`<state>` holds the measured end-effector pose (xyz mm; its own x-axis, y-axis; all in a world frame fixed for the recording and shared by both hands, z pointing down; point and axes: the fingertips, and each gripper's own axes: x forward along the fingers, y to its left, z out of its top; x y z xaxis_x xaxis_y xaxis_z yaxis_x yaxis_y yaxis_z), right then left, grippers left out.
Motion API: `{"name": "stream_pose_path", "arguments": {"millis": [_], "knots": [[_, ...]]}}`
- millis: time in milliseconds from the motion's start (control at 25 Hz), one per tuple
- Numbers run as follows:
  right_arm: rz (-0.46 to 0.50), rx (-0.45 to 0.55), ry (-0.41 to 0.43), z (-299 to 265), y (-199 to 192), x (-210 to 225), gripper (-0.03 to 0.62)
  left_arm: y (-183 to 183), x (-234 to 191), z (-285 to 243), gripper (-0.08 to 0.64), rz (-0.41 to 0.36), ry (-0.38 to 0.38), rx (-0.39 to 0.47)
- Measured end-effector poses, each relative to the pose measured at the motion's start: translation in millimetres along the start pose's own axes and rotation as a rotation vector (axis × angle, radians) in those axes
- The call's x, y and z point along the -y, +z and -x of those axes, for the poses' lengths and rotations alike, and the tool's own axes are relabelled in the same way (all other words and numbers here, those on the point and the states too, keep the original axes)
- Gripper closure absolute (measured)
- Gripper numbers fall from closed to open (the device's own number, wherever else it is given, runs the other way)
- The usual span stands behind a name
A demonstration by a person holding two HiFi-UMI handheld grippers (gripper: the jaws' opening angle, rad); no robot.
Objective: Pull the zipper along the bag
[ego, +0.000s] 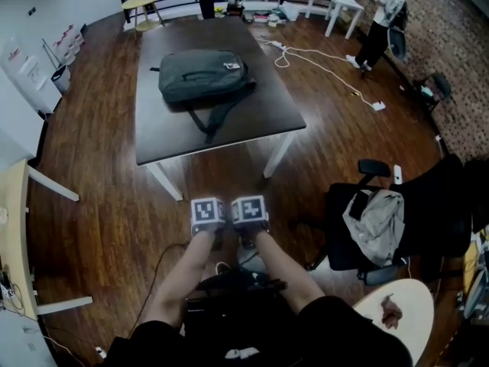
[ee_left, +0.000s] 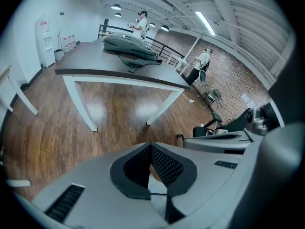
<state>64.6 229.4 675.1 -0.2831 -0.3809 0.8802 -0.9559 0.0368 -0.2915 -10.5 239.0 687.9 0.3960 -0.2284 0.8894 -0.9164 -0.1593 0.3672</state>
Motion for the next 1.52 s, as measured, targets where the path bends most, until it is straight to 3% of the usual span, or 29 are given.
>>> {"name": "stream_pose_path", "arguments": {"millis": [240,600,760,880,1080,1200,1520], "knots": [[0.032,0.019,0.026,-16.6,33.7,9.7,0.577,27.9,3.1,-12.7,0.561,0.014,0.01,0.009],[0.055,-0.044,0.037,-31.1,74.4,22.1,0.577,74.6,10.0,-33.4,0.561,0.048,0.011,0.015],[0.072,-0.057,0.0,-33.0,95.7,37.1,0.577,92.9,15.6,-38.3,0.561,0.066,0.016,0.009],[0.082,-0.055,0.037,-34.0,109.2,35.3,0.577,103.5,22.6,-42.4,0.561,0.078,0.017,0.011],[0.096,-0.131,0.022,-31.7,112.3,49.5,0.577,122.6,25.9,-52.0,0.561,0.098,0.045,0.038],[0.1,-0.116,0.076,-36.6,122.6,48.0,0.577,131.2,29.9,-57.5,0.561,0.114,0.045,0.044],[0.128,-0.135,0.064,-43.1,128.3,61.6,0.577,142.7,31.9,-63.1,0.561,0.154,0.06,0.076]]}}
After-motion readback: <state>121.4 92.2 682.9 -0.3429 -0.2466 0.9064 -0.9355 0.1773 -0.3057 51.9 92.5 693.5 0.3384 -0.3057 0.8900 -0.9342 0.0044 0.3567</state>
